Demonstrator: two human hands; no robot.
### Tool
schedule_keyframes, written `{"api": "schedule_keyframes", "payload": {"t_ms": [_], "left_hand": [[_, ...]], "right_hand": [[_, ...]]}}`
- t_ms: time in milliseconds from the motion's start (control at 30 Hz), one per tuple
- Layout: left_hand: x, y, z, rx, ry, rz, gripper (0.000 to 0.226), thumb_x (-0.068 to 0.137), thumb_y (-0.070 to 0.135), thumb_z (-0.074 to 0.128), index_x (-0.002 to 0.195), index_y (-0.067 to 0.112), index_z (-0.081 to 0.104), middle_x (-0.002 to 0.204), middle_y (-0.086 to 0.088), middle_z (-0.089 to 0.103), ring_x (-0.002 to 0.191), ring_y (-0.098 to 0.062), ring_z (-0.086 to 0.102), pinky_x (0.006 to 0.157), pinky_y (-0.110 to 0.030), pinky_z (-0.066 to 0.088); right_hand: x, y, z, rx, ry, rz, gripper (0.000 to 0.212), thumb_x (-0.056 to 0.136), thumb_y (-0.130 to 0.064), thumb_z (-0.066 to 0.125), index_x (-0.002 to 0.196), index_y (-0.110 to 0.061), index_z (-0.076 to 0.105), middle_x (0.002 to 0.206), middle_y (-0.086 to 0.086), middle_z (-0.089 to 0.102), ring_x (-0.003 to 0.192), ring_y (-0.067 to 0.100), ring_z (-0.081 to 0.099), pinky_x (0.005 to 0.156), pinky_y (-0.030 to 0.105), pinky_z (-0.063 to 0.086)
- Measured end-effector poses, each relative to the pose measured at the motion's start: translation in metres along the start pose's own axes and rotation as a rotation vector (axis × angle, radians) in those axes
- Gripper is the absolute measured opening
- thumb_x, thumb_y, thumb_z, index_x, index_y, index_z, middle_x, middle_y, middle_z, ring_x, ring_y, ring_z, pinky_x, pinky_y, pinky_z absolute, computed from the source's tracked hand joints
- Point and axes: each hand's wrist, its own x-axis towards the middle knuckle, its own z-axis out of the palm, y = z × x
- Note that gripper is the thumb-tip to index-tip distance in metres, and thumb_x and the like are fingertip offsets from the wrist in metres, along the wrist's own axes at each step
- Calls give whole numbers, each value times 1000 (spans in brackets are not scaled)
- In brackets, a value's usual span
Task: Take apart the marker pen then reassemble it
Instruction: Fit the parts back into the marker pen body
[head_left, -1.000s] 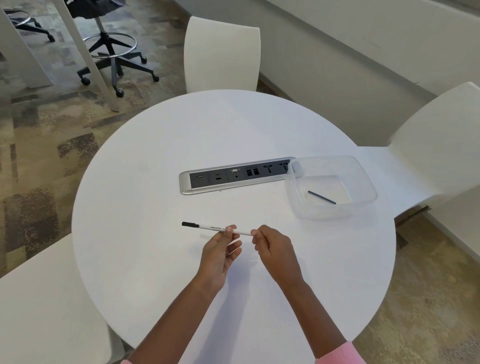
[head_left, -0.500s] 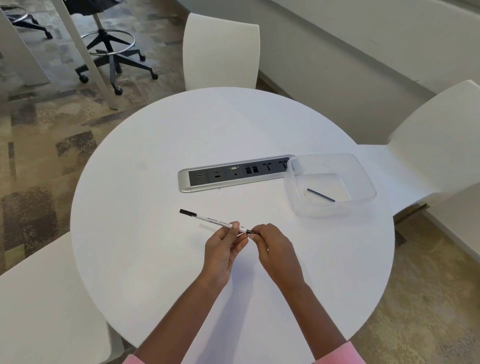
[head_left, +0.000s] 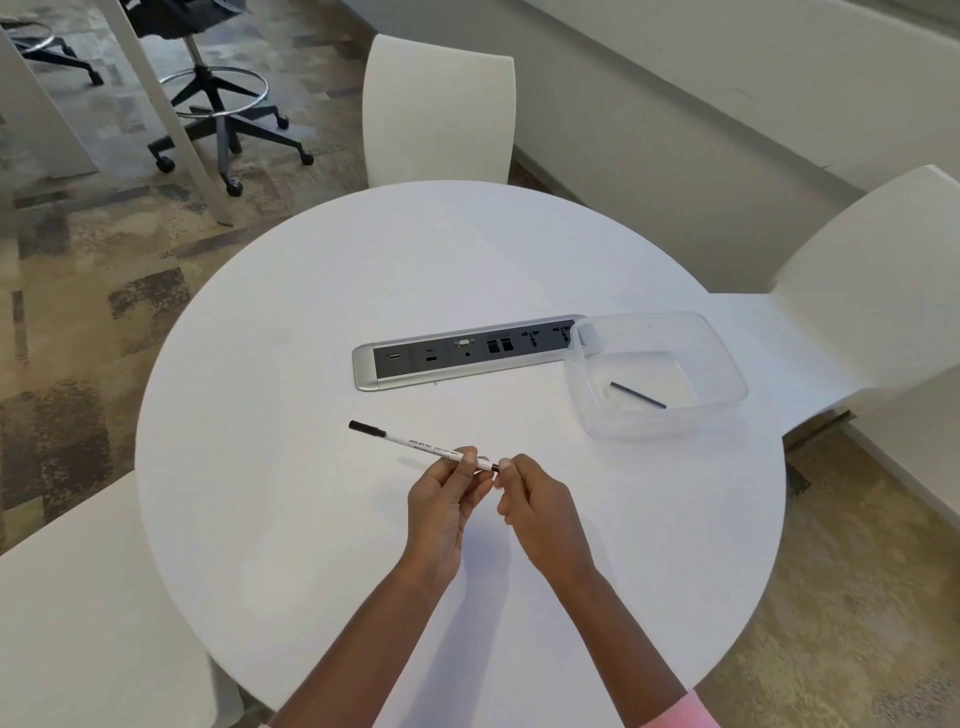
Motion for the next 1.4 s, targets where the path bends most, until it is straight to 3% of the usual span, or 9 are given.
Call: {"api": "schedule_keyframes", "payload": {"t_ms": [133,300,467,567,700,833,1000,1167,1400], "left_hand": [[0,1,1,1,-7,19,13,88,11,55,80,8,66,66,3,69,66,-8,66,64,-15,55],[-1,0,3,16,-20,16,12,88,11,55,84,6,66,67,1,70,66,-8,67,63,-15,55],[-1,0,5,51,-32,10,11,87,12,56,85,6,65,70,-2,68,65,-9,65,66,-16,56],[-2,1,5,66,-32,33,9,87,10,56,86,7,64,71,-3,66,62,-9,64,66,-16,56],[-3,4,4,32,1,58,9,86,9,56,86,7,65,72,-3,69,65,-12,66,67,-18,57],[-2,6,3,25,19,58,9,86,10,57,86,9,65,71,0,70,68,-10,66,64,-16,56],[-4,7,6,46,-4,86,9,86,10,57,86,9,65,64,5,71,63,-6,66,63,-14,55],[-6,7,8,61,-2,108,9,87,10,56,87,7,65,68,3,69,64,-7,66,63,-14,55],[-7,7,8,70,-14,122,14,89,10,54,94,-1,61,72,-2,66,65,-8,67,64,-15,55]], "right_hand": [[-2,5,1,-116,43,-158,12,95,-29,42,95,-19,49,72,11,65,68,22,60,62,37,47],[0,3,1,-94,91,-155,23,95,-19,42,76,-8,50,65,11,59,64,28,54,59,38,43],[7,-3,1,274,32,146,45,95,-23,41,51,-14,45,34,-6,40,35,10,35,43,22,33],[10,-6,-1,468,-58,284,50,97,-27,36,50,-13,45,29,-6,39,30,10,34,35,16,30],[3,-4,0,198,-10,115,36,97,-35,34,70,-19,53,44,-7,52,42,2,49,47,12,38],[-5,2,1,26,56,-51,11,94,-28,43,89,-21,50,65,-8,60,66,11,60,65,28,48],[-4,-1,-3,-60,121,-188,18,93,-15,44,77,-9,50,69,11,60,69,26,56,63,39,46],[1,-4,-8,-35,33,-188,21,93,-14,44,74,-4,48,66,20,56,59,28,47,56,32,35],[3,-8,-5,238,-91,-27,35,95,-12,39,60,-13,39,50,0,39,47,10,35,49,20,31]]}}
